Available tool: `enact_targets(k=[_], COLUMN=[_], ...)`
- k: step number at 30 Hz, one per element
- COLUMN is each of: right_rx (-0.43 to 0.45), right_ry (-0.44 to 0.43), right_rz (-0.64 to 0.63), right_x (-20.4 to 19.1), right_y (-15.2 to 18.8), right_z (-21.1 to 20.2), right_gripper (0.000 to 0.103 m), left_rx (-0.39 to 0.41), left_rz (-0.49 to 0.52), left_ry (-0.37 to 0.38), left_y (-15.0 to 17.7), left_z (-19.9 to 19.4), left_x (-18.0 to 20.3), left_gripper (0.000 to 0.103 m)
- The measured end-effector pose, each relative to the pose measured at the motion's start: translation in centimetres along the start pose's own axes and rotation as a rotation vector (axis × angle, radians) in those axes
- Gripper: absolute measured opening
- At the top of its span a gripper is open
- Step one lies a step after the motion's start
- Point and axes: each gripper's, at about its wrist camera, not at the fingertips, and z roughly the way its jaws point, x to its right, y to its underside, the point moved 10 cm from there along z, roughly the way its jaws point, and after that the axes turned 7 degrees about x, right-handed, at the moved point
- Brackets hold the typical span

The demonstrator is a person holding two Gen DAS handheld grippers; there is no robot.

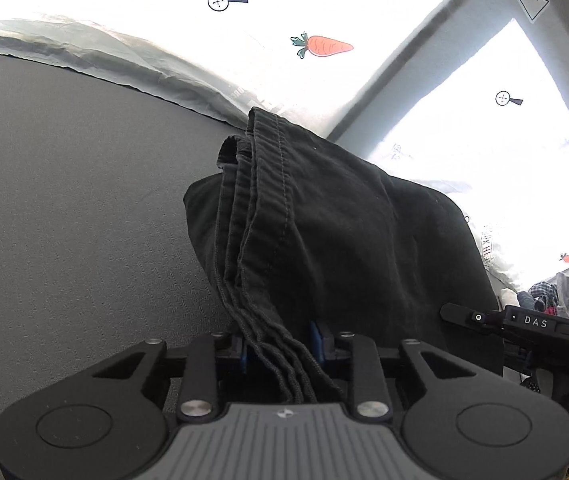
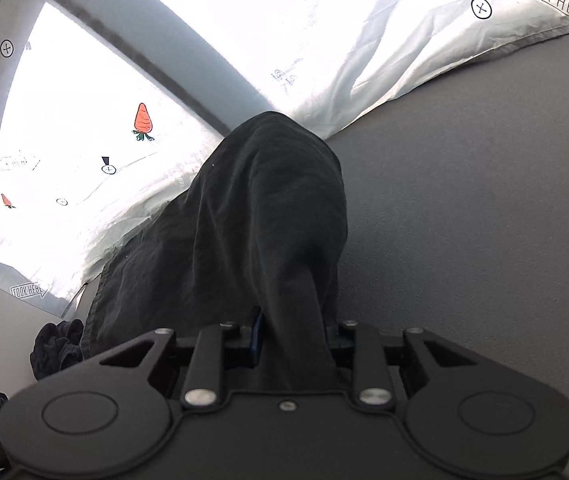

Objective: Fold clothes
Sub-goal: 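Lift and carry the folded trousers with both grippers toward the clothes stack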

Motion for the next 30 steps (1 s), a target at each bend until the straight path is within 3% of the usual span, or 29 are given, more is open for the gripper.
enact_targets(k=[10,19,24,30], right_rx=[0.175,0.412,0.515,0.593], right_ry=[-0.035,-0.019,0.03,0.014], right_rz=[0.017,-0.022,0.022,0.051], right_x=[-3.7,-6.9,-5.5,-0.5], right_y=[-1.0,-2.0,-2.0,-2.8], right_z=[-10.2,-24.8,-31.3,-38.3], right_gripper=[0.023,0.023,0.023,0.022], left_rx=[0.131,0.24,0.25,0.311], left_rz=[0.085,0.105,0.191,0.216], left_ry=[0.104,0.327,0.432,0.477], left_y=[-1.2,-1.9,-1.0,1.2], left_z=[-8.4,-16.2,-18.7,-20.3], left_x=[7.2,14.2,20.0,27.9], left_gripper=[0.024,0.024,0.024,0.024])
